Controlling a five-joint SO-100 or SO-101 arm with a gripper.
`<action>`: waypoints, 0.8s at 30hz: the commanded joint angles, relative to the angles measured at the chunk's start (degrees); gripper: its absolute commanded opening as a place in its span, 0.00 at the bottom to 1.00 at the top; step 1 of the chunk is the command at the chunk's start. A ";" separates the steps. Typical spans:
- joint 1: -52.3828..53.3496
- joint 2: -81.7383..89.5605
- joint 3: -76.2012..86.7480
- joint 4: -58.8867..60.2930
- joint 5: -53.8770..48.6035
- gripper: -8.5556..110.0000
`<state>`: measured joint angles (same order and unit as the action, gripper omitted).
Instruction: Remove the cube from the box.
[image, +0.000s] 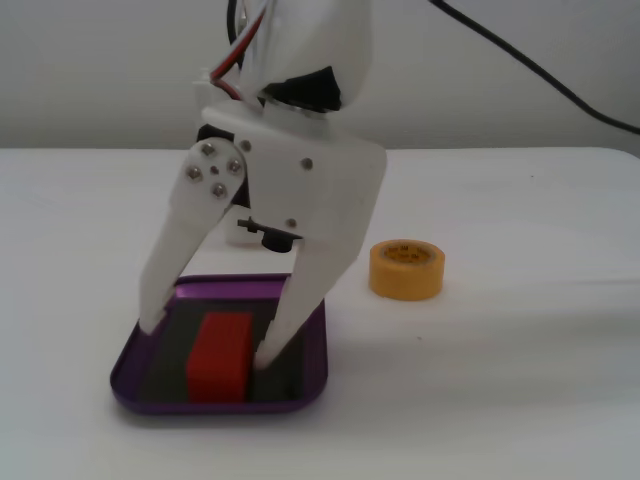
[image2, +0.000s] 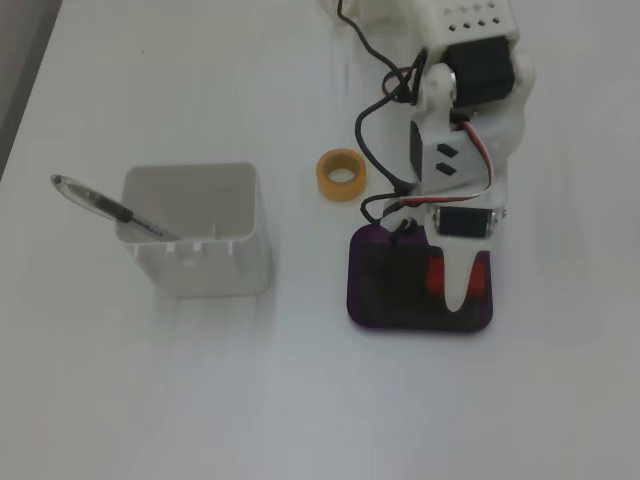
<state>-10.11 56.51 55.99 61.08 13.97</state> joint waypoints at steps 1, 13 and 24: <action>0.44 0.70 -2.64 0.09 0.00 0.25; 0.26 0.62 -1.85 -0.53 -4.22 0.17; 0.26 0.62 -1.85 -0.62 -4.31 0.17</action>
<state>-9.67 56.51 55.99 61.00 10.02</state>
